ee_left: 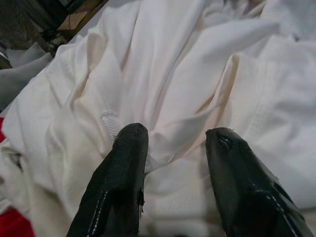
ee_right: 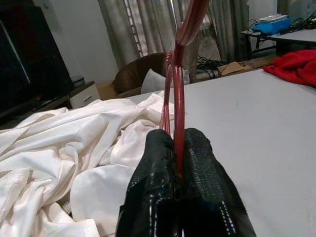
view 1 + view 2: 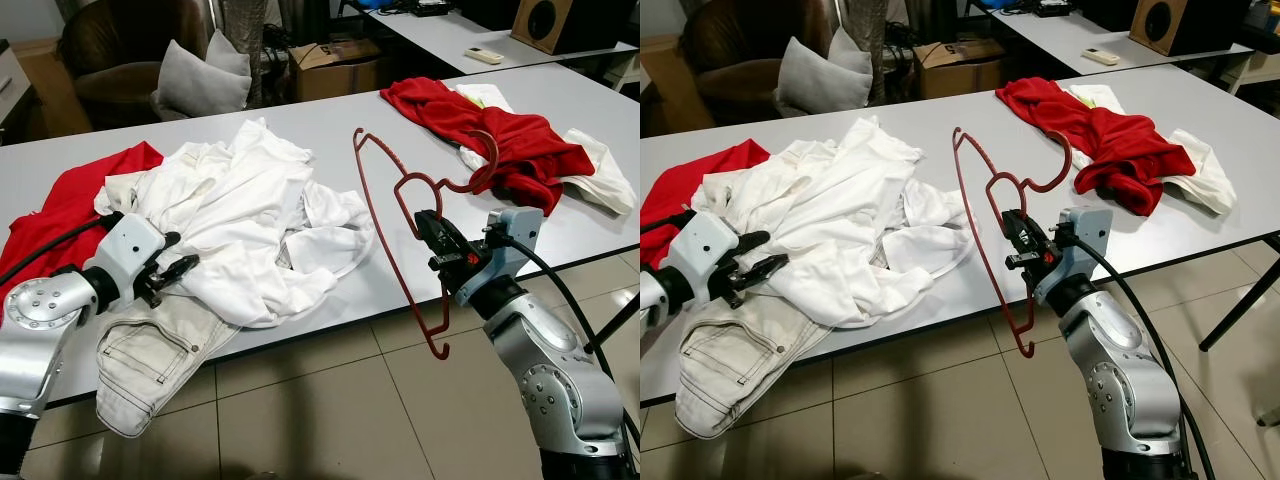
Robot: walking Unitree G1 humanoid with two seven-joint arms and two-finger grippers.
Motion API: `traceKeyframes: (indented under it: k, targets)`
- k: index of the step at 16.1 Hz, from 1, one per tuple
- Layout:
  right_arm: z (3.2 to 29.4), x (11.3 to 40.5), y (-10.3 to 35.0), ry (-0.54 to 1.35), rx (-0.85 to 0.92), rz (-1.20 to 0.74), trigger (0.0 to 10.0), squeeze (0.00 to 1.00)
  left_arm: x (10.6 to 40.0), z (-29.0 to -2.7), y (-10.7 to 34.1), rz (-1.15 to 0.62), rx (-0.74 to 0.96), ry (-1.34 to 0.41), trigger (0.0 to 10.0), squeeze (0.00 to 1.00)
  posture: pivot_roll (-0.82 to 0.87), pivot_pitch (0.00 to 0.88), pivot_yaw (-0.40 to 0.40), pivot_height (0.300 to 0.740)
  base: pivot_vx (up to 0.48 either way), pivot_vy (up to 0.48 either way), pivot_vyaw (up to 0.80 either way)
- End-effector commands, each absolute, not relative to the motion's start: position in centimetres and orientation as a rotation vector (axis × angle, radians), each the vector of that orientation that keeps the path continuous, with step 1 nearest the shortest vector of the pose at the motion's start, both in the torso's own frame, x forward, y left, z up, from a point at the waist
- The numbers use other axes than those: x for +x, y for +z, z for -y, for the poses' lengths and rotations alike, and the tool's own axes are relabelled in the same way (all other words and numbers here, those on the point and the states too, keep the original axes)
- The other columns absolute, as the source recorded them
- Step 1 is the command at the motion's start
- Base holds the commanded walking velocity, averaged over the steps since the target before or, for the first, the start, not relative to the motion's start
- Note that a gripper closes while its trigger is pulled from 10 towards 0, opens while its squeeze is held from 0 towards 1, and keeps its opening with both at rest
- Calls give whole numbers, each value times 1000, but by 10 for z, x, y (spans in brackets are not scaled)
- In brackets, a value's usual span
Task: Hang hanger
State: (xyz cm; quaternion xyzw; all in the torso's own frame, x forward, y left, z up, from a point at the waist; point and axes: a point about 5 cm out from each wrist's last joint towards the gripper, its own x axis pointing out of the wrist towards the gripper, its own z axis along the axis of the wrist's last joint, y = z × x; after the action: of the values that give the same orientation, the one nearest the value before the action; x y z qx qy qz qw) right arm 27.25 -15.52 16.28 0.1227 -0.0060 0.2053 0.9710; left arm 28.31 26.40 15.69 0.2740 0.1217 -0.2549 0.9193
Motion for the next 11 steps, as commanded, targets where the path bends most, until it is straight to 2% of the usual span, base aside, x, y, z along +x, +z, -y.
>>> traceKeyframes:
  k: [1,2,3,4,11]
  targets:
    - [155,271,165,412,246,27,10000,0,283,-267,155,-272,596,-520,10000,0,40,0,85,740,0,0,0]
    - [155,271,166,411,247,27,10000,0,284,-267,154,-271,608,-512,4627,0,42,0,84,740,0,0,0]
    - [155,271,166,410,247,28,10000,0,285,-267,154,-268,615,-507,4627,0,42,0,84,740,0,0,0]
    - [155,271,166,407,249,28,10000,0,287,-269,156,-247,626,-484,0,0,40,0,87,740,0,0,0]
    - [155,273,166,401,247,30,10000,0,288,-267,160,-202,599,-511,0,0,45,0,87,740,0,0,0]
